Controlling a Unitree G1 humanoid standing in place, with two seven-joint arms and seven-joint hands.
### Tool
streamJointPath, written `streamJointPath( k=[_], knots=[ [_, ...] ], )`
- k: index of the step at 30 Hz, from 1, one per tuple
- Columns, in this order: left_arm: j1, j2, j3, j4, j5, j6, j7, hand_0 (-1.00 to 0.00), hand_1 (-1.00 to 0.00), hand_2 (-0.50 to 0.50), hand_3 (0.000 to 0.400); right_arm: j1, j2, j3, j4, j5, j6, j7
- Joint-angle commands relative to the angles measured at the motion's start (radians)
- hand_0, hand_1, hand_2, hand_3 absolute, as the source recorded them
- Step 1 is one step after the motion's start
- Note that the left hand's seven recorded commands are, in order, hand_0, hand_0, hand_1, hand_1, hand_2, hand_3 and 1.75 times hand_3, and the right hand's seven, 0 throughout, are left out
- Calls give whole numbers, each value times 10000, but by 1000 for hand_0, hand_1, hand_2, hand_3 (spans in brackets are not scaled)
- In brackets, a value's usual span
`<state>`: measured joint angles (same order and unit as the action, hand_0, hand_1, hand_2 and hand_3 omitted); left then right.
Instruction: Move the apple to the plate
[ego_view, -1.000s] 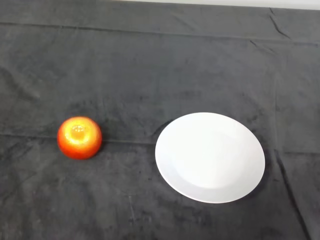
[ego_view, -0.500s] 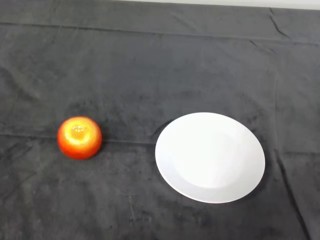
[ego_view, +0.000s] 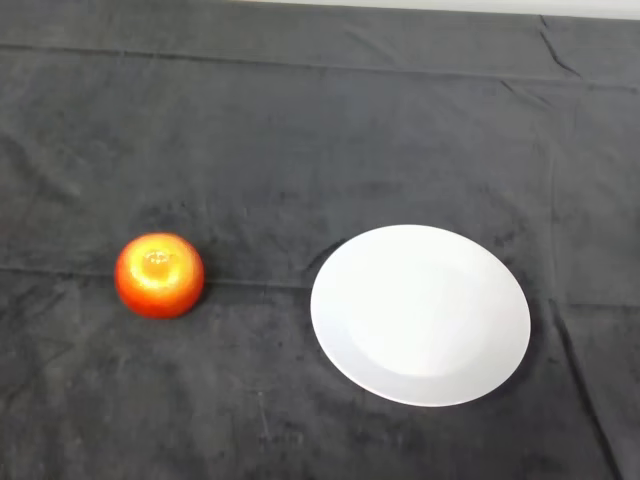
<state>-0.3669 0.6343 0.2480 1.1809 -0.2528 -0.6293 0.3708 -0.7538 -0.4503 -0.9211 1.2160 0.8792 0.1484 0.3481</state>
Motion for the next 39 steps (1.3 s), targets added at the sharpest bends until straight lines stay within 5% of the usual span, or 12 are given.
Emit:
streamJointPath(
  k=[1, 27, 39],
  knots=[
    [-196, -120, -70, -454, 182, -231, 79, 0, 0, 0, 0, 229, -187, -138, -17, 79, -39, 15],
    [-911, -1296, -840, -874, 1365, -1210, -694, 0, 0, 0, 0, 237, -178, -131, -41, 79, -36, 4],
    [-1110, -2058, -1445, -924, 1801, -1891, -1676, 0, 0, 0, 0, 240, -175, -129, -49, 80, -34, 0]
  ],
)
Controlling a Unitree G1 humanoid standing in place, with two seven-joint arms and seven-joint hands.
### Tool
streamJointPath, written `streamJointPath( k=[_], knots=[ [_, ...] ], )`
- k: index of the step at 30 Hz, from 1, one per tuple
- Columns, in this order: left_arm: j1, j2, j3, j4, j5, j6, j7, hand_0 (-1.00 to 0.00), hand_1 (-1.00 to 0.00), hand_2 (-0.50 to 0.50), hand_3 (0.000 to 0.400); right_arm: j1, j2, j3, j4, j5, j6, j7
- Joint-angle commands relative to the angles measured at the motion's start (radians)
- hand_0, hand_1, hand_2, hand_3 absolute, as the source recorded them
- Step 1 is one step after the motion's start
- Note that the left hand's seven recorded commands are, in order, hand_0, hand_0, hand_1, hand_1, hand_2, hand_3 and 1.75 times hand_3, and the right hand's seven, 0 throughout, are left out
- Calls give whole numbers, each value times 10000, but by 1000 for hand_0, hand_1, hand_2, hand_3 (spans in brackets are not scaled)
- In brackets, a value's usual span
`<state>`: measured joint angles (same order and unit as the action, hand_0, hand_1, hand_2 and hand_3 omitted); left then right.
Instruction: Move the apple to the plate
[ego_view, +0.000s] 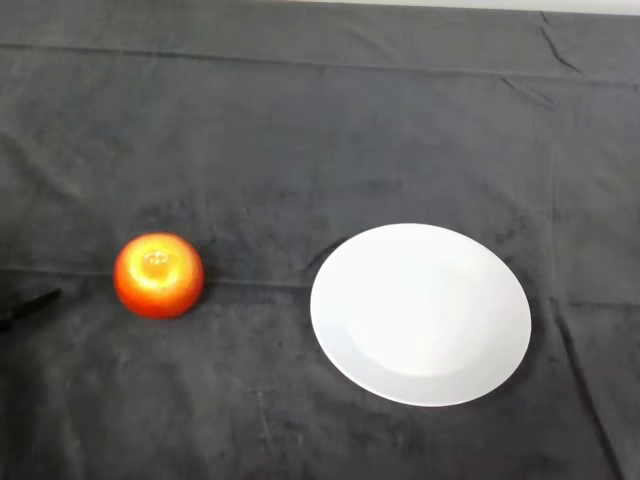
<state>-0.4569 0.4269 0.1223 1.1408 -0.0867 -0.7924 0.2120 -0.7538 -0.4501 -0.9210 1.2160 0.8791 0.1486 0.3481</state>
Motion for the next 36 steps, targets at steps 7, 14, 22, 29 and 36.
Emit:
streamJointPath(
  k=[7, 14, 22, 29, 36],
  knots=[
    [-209, -134, -429, -454, 189, -502, -931, 0, 0, 0, 0, 241, -176, -129, -51, 81, -35, -1],
    [-256, -326, -652, -329, 237, -569, -1602, 0, 0, 0, 0, 241, -176, -129, -53, 81, -35, -2],
    [-398, -670, -991, -184, 392, -543, -2117, 0, 0, 0, 0, 242, -176, -128, -54, 82, -34, -3],
    [-487, -932, -1334, -83, 574, -555, -2459, 0, 0, 0, 0, 242, -176, -128, -53, 83, -34, -3],
    [-534, -1063, -1695, 15, 775, -570, -2766, -1000, -192, -404, 400, 241, -177, -128, -52, 84, -34, -3]
  ],
)
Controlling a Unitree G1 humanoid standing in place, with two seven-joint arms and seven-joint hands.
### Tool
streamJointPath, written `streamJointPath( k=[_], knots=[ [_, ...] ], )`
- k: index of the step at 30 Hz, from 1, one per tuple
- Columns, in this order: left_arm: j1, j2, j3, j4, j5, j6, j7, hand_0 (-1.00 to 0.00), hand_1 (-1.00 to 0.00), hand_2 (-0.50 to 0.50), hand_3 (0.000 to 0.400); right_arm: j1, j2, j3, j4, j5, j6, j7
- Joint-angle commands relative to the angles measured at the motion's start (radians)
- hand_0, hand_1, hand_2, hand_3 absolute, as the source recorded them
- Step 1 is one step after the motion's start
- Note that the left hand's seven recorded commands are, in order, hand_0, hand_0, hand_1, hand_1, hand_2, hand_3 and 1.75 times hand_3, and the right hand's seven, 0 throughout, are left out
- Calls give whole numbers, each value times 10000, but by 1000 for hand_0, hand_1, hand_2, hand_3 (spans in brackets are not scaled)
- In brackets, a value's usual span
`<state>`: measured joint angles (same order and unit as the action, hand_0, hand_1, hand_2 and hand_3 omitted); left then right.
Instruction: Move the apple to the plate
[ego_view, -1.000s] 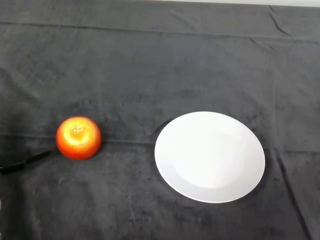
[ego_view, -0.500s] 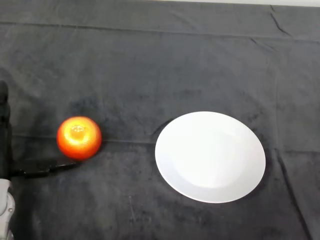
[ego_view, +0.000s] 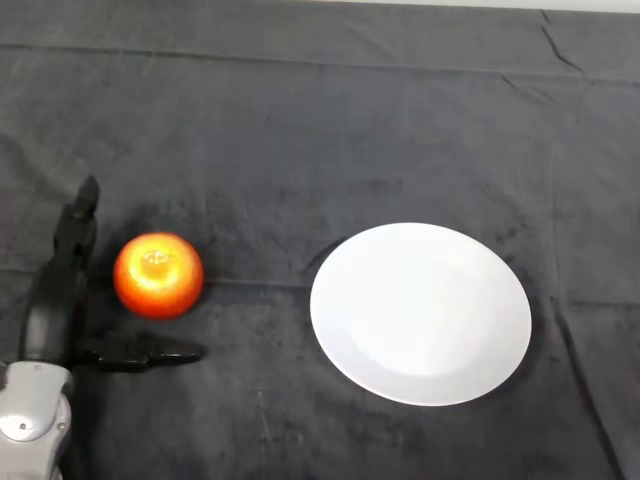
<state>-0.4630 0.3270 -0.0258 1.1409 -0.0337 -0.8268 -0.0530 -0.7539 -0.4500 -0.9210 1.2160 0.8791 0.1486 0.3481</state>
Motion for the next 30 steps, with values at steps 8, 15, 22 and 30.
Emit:
streamJointPath(
  k=[8, 15, 22, 30],
  knots=[
    [-404, 103, -567, 29, 624, -362, -242, -1000, -584, -208, 400, 241, -178, -128, -50, 85, -34, -3],
    [-481, 202, -844, 30, 1024, -368, -131, -1000, -761, -120, 400, 240, -179, -128, -48, 85, -34, -2],
    [-806, 138, -1086, -14, 1415, -410, 168, -1000, -894, -53, 400, 239, -180, -128, -45, 86, -34, 0],
    [-1088, -94, -1336, -100, 1784, -755, 654, -1000, -937, -31, 400, 237, -182, -129, -40, 87, -35, 1]
  ],
)
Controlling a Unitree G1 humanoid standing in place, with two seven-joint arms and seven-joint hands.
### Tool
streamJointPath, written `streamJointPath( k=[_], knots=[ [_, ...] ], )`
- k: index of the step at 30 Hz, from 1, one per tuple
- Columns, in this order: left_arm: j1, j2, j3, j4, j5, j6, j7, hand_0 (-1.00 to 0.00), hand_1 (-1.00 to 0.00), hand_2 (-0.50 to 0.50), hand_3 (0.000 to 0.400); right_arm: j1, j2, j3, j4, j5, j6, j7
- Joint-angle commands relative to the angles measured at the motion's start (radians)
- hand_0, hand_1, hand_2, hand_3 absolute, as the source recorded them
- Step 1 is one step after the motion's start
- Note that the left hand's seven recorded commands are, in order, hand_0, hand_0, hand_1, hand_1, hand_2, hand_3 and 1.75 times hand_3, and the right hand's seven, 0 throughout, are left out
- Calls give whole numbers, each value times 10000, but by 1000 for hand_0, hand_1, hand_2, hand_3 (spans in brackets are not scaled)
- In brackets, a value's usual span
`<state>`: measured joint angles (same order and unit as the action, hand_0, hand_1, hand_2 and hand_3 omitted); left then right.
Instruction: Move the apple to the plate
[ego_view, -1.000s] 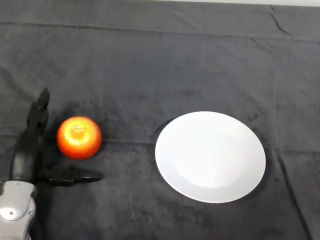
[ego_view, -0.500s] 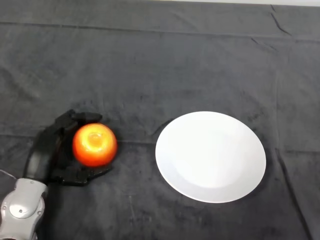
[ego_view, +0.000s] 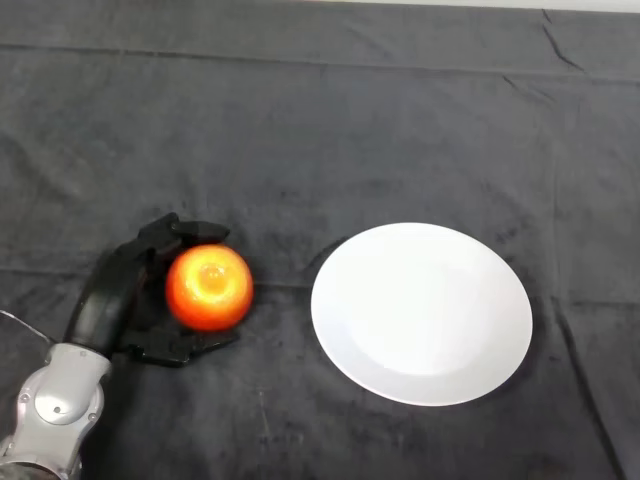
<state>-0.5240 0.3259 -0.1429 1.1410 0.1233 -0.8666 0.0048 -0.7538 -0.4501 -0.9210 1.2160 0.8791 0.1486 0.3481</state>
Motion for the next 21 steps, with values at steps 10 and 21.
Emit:
streamJointPath(
  k=[10, 21],
  knots=[
    [-782, -533, -597, -134, 621, -832, 764, -1000, -949, -25, 400, 234, -186, -131, -31, 88, -36, 5],
    [-1188, -1003, -1338, -43, 964, -1102, 1347, -1000, -953, -24, 400, 229, -192, -134, -17, 90, -37, 10]
  ],
)
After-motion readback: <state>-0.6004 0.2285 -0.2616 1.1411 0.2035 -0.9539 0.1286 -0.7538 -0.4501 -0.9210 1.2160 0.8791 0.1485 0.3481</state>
